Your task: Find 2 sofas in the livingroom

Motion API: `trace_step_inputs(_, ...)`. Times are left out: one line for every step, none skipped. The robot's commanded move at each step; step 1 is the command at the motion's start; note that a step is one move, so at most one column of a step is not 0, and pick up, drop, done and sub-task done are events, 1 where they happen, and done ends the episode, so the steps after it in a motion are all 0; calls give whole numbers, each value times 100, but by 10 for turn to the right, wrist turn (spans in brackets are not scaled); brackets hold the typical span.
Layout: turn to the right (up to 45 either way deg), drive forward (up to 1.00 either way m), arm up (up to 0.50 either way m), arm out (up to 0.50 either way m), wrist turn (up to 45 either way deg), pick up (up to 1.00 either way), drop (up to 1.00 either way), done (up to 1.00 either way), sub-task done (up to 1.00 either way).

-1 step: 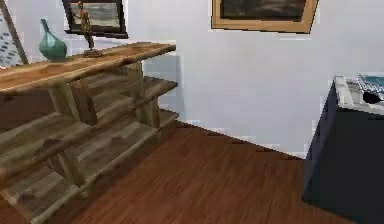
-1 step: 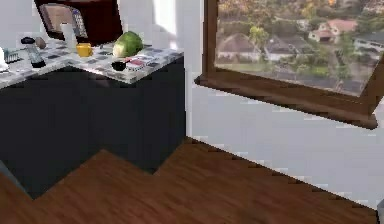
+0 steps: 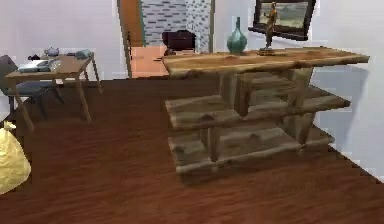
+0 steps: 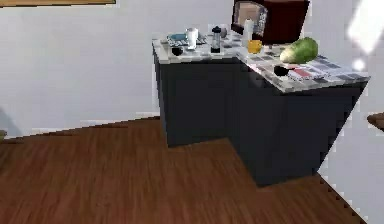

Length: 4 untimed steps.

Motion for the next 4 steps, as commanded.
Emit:
trace_step_inputs(-330, 0, 0, 0, 0, 0, 0, 0, 0)
trace_step_inputs(0, 100, 0, 0, 0, 0, 0, 0, 0)
trace_step_inputs(0, 85, 0, 0, 0, 0, 0, 0, 0)
trace_step_inputs(450, 0, 0, 0, 0, 0, 0, 0, 0)
